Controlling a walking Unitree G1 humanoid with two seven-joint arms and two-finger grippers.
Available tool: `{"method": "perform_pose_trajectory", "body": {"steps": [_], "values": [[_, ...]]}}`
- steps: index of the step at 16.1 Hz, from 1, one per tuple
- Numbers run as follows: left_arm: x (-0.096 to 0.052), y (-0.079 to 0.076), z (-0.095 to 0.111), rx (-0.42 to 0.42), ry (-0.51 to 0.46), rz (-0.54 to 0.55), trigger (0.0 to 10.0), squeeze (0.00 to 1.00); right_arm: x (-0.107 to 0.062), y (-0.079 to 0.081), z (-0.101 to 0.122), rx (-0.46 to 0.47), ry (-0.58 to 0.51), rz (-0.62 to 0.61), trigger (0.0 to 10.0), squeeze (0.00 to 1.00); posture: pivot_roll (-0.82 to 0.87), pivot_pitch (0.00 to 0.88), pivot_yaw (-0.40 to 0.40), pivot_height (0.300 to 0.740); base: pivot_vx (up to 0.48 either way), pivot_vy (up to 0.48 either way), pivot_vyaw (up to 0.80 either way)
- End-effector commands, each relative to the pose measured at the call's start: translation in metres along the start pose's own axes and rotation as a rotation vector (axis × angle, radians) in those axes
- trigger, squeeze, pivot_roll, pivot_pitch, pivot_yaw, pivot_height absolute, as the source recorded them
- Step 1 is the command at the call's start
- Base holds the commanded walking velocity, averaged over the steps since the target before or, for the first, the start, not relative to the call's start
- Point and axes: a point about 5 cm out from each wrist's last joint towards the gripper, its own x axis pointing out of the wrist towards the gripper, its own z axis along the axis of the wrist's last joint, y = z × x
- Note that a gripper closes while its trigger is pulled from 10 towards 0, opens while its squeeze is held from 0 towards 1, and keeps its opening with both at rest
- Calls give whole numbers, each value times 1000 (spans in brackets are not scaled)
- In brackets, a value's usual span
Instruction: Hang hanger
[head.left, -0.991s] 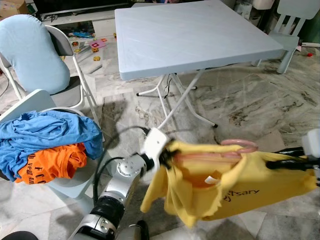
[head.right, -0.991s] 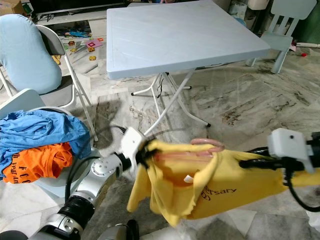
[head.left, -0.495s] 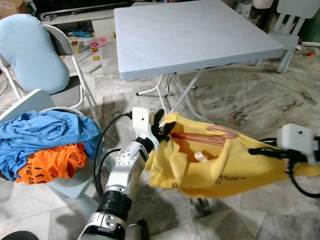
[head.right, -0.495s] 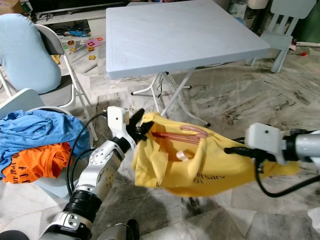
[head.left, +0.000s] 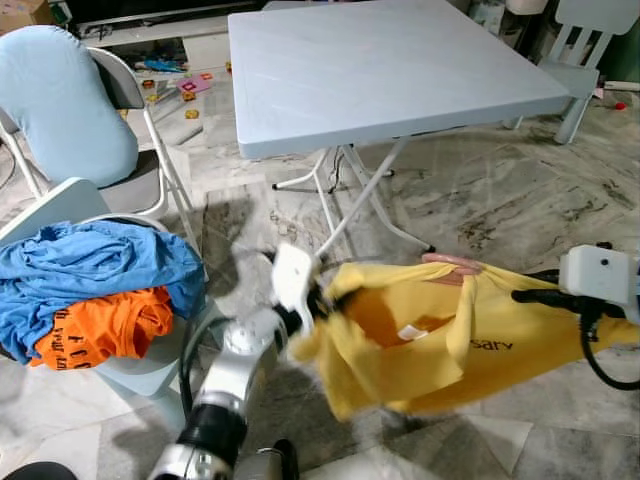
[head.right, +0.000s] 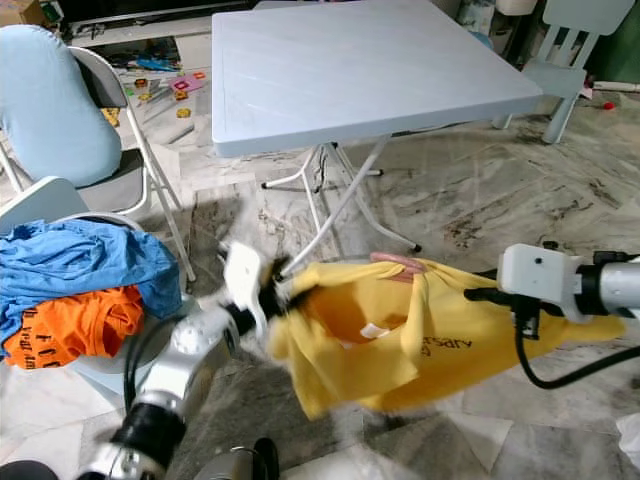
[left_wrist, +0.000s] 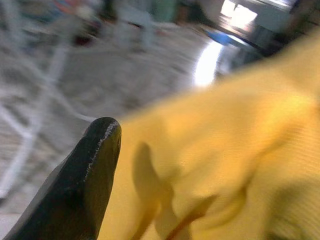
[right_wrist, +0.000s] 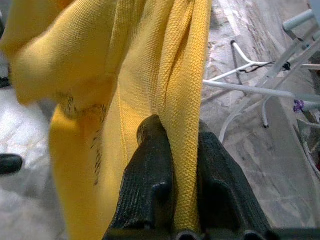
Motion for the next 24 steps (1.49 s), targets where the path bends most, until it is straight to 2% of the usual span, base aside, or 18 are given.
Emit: {"method": "perform_pose_trajectory", "body": {"steps": [1, 2, 4, 7, 8, 10, 11, 12, 15, 16, 18, 20, 22, 24], "values": [[1, -12, 4, -3, 12, -116, 10000, 1000, 2, -7, 6, -16, -21, -56, 10000, 0, -54, 102, 38, 740, 0, 0, 0], [-1, -20, 2, 3, 32, -183, 10000, 1000, 10, -7, 8, -17, -35, -82, 10000, 0, -54, 102, 38, 740, 0, 0, 0], [-2, -27, 3, 0, 36, -228, 10000, 1000, 19, -6, 8, -11, -24, -115, 10000, 0, -55, 102, 40, 740, 0, 0, 0], [-4, -31, 4, -4, 43, -247, 10000, 1000, 23, -9, 3, -15, 16, -156, 10000, 0, -57, 103, 38, 740, 0, 0, 0], [-2, -30, 1, 23, 45, -205, 10000, 1000, 24, -12, 3, -12, 35, -177, 10000, 0, -57, 103, 38, 740, 0, 0, 0], [-1, -8, -14, 82, 56, 70, 10000, 1000, 28, -17, 7, 5, 35, -200, 10000, 0, -57, 98, 32, 740, 0, 0, 0], [-2, -5, -16, 100, 60, 109, 10000, 1000, 29, -17, 8, 7, 31, -200, 10000, 0, -57, 98, 32, 740, 0, 0, 0], [-9, 6, -26, 110, 81, 222, 10000, 1000, 29, -16, 12, 27, 9, -182, 10000, 0, -60, 98, 26, 740, 0, 0, 0], [-17, 20, -28, 127, 81, 329, 10000, 1000, 26, -10, 21, 70, -35, -113, 10000, 0, -59, 97, 22, 740, 0, 0, 0], [-16, 24, -26, 142, 65, 354, 10000, 1000, 25, -9, 25, 96, -52, -103, 10000, 0, -61, 97, 21, 740, 0, 0, 0], [-4, 24, -11, 124, -29, 361, 10000, 1000, 28, -7, 36, 226, -106, -116, 10000, 0, -61, 97, 21, 740, 0, 0, 0], [3, 18, -4, 120, -56, 335, 10000, 1000, 33, -2, 39, 322, -144, -133, 10000, 0, -72, 96, 21, 740, 0, 0, 0], [10, 12, 2, 121, -101, 315, 10000, 1000, 46, 13, 42, 484, -194, -162, 10000, 0, -79, 96, 24, 740, 0, 0, 0], [9, 13, 0, 126, -95, 311, 10000, 1000, 48, 17, 49, 560, -244, -159, 10000, 0, -83, 97, 29, 740, 0, 0, 0]]}}
